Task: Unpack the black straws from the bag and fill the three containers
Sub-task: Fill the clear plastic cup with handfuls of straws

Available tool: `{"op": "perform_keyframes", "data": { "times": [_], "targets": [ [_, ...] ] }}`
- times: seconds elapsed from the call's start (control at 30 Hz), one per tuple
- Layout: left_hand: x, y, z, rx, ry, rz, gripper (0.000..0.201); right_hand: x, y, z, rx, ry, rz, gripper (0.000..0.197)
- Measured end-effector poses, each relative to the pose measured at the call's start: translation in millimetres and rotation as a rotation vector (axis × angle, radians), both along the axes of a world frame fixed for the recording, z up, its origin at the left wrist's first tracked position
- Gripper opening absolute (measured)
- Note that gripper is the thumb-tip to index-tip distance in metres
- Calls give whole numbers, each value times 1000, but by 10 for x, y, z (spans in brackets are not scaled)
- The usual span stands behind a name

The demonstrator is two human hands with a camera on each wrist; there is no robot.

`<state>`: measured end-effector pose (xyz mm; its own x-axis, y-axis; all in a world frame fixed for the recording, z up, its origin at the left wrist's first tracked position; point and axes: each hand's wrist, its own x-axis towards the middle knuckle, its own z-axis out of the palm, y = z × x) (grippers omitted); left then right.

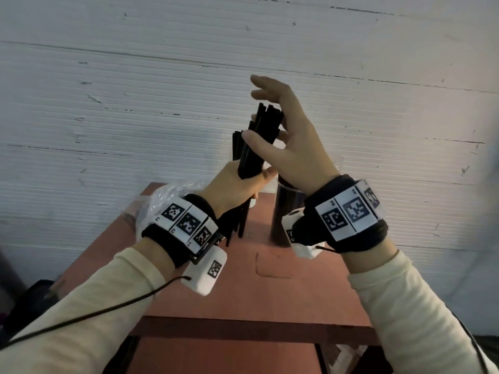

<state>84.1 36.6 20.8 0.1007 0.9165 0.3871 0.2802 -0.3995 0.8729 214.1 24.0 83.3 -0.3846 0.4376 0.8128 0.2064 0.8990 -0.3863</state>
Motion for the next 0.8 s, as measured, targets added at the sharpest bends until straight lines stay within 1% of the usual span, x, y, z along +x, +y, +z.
{"op": "perform_keyframes", "data": {
  "times": [0.07,0.1,0.23,0.27,0.3,0.33,0.43,0.53,0.6,0.67,0.73,0.77,0.8],
  "targets": [
    [83,8,-63,-40,-56,-102,34,-6,55,-37,22,-10,-30,54],
    [106,16,-114,-67,-80,-130,32,-2,84,-85,11,-43,-55,50],
    [132,69,-374,-192,-158,-179,8,35,197,-355,-48,-326,-174,31],
    [124,91,-428,-221,-154,-185,8,41,214,-402,-70,-353,-182,28],
    [119,116,-477,-244,-138,-188,17,48,222,-424,-84,-349,-182,27],
    [123,131,-509,-263,-110,-187,21,49,223,-432,-84,-333,-182,27],
    [141,136,-543,-268,-88,-213,13,44,250,-417,-35,-282,-210,31],
    [139,159,-558,-264,-66,-230,10,66,296,-429,-34,-323,-251,32],
    [117,196,-607,-318,-56,-241,13,86,315,-482,-62,-386,-252,28],
    [113,217,-663,-402,-46,-267,16,105,316,-544,-62,-383,-251,25],
    [116,204,-688,-485,-18,-284,12,122,295,-570,-62,-356,-232,25],
    [118,186,-683,-508,8,-278,8,132,277,-570,-69,-354,-215,26],
    [118,178,-673,-514,40,-271,7,141,259,-559,-79,-356,-198,30]
  ]
}}
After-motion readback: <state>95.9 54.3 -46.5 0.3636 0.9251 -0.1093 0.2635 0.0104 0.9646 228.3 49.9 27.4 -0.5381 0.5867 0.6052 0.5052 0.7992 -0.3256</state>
